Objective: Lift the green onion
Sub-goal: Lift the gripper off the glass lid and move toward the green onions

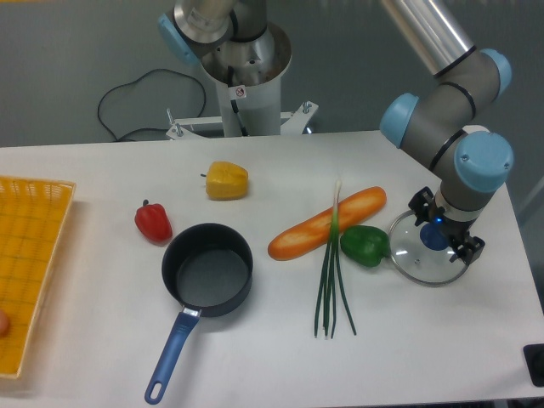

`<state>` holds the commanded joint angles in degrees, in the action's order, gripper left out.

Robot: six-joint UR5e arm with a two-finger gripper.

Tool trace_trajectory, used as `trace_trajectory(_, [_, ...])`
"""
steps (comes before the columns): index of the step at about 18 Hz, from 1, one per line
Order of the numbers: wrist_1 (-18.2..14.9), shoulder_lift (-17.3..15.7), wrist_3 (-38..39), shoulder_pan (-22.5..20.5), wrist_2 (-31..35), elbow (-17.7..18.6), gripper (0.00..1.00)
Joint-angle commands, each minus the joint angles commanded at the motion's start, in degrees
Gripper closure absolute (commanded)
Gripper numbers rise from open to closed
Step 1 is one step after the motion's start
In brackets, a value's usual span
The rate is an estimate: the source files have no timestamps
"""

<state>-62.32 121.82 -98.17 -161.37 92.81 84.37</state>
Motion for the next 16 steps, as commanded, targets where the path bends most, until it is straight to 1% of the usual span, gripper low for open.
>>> trace_trajectory(5, [0.1,-0.7,0.2,0.4,0.2,0.1,0.00])
trace_trajectory(7, [0.0,-1.1,1.4,1.1,0.4,-0.2,0.00])
trace_trajectory(9, [0.0,-2.5,1.8,1.7,0.4,1.8,0.00])
trace_trajectory(11, [-0.3,-4.0,2.4,1.5,0.6,3.0,0.00])
trace_trajectory(12, [-0.4,-5.3,2.9,1.5,1.1,4.6,0.00])
trace_trajectory(14, [-0.7,-7.8,3.7,1.5,4.7,6.8,0.00])
trace_trajectory(16, [-2.6,-8.9,8.2,1.8,5.6,8.0,0.00])
